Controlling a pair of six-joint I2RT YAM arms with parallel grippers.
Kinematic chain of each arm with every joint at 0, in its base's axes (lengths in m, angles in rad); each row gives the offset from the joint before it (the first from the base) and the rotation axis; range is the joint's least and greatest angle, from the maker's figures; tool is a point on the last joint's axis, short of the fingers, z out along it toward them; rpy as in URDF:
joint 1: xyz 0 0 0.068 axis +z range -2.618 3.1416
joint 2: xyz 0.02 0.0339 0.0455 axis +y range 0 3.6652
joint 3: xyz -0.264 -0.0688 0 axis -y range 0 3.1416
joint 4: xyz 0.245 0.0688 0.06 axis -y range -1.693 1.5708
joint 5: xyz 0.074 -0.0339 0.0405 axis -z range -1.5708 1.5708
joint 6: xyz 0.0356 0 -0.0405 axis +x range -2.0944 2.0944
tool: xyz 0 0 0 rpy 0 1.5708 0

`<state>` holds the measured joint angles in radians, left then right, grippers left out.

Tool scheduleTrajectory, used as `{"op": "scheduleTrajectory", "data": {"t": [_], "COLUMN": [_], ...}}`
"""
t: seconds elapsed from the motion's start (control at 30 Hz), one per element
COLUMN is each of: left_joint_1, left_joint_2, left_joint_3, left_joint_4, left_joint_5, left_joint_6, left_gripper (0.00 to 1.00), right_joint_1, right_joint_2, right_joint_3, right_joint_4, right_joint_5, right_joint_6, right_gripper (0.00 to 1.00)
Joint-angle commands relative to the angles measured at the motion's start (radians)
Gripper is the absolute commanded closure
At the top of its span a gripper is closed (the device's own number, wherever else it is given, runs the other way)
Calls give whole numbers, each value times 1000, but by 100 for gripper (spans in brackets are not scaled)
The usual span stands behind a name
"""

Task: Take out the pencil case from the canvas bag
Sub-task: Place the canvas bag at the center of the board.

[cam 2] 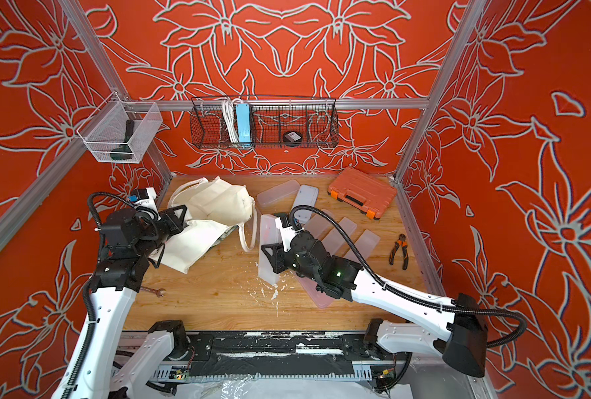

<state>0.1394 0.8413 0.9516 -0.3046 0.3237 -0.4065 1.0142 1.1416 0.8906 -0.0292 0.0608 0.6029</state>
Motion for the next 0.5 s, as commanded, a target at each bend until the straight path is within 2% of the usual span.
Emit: {"op": "scheduleTrajectory", "data": {"t": [0.0, 0.23, 0.43, 0.47], "left_joint_1": [7, 45, 97, 109], "left_joint_2": [18, 76, 137, 184], "left_joint_3": [37, 18, -30, -43], "left_joint_4": [149, 256, 421, 463], "left_joint_5": [73, 70, 98, 111], "left_joint_6": [-68, -146, -247, -270], "left_gripper": [100, 100, 100, 100], "right_joint_1": [-6, -5, -5, -5], "right_joint_2": [-22, -7, 29, 36], "right_joint_3": [-2, 16, 43, 49], "right_joint_4": [-19, -52, -72, -74], "right_joint_5": [27, 30, 30, 27], "right_joint_6": [17, 18, 27, 29], "right_gripper": [81, 82, 82, 82]}}
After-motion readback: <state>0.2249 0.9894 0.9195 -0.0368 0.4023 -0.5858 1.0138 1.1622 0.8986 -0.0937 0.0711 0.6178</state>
